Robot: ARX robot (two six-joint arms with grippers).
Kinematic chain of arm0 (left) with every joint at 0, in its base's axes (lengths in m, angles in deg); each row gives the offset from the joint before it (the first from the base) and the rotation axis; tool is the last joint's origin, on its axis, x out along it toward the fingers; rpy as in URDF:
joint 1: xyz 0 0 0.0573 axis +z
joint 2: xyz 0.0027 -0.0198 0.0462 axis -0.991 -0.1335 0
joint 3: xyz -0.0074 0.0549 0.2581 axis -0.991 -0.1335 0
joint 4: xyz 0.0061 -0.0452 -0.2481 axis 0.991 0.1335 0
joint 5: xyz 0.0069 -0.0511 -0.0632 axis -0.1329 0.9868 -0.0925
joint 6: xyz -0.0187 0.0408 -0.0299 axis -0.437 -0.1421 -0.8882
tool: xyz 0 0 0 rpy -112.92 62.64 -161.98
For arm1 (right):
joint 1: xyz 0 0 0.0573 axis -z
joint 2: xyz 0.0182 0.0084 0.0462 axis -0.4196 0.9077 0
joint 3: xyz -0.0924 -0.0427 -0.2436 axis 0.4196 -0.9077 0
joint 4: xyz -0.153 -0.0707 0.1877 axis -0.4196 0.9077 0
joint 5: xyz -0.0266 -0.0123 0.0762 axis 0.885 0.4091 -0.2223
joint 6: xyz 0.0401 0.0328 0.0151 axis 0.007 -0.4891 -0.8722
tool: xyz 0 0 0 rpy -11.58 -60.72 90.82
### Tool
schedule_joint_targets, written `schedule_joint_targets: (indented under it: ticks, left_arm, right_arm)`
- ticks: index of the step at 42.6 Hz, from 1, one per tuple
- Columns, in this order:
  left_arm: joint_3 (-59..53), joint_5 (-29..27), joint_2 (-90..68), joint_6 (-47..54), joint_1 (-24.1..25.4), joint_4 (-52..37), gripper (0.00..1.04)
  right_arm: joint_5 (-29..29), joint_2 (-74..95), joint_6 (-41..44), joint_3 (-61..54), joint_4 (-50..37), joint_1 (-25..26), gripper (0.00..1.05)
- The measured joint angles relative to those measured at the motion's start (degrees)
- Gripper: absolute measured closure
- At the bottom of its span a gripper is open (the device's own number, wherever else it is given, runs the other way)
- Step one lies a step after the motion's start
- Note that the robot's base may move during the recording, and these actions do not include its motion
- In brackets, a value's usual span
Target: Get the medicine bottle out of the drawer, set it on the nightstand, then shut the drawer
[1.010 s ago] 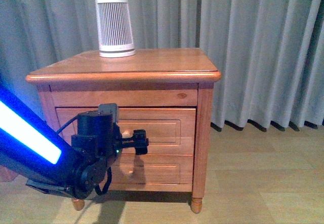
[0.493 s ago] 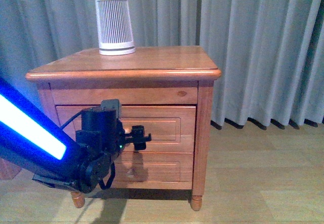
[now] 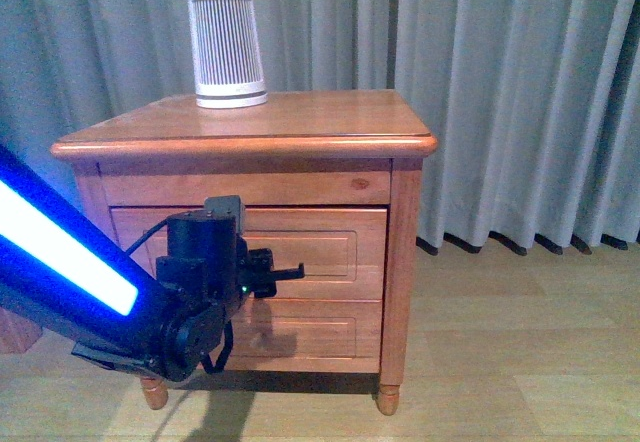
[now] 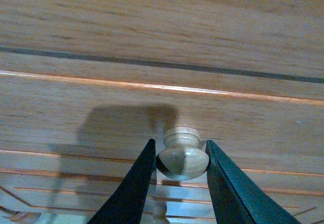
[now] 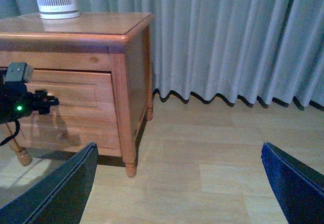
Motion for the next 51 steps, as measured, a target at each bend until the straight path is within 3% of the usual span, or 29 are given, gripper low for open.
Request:
schedule_joint_targets:
  ticks: [9, 32, 45, 51]
  left_arm:
    - [-2.2, 0.7, 0.5, -0.7, 0.1, -2.4, 0.79]
    - [-40.7, 2.2, 19.1, -4.9, 0.1, -17.7, 0.8]
    - [-52.4, 0.6, 24.2, -7.2, -1.0, -22.6, 0.8]
    - [-54.2, -1.0, 25.9, -8.4, -1.3, -22.9, 0.54]
  right_arm:
    - [0.0, 0.0, 0.0, 0.0, 0.0, 0.0, 0.07]
    - [0.0, 0.0, 0.0, 0.0, 0.0, 0.0, 0.07]
    - [0.0, 0.0, 0.0, 0.0, 0.0, 0.0, 0.07]
    - [0.0, 0.0, 0.0, 0.0, 0.0, 0.0, 0.07]
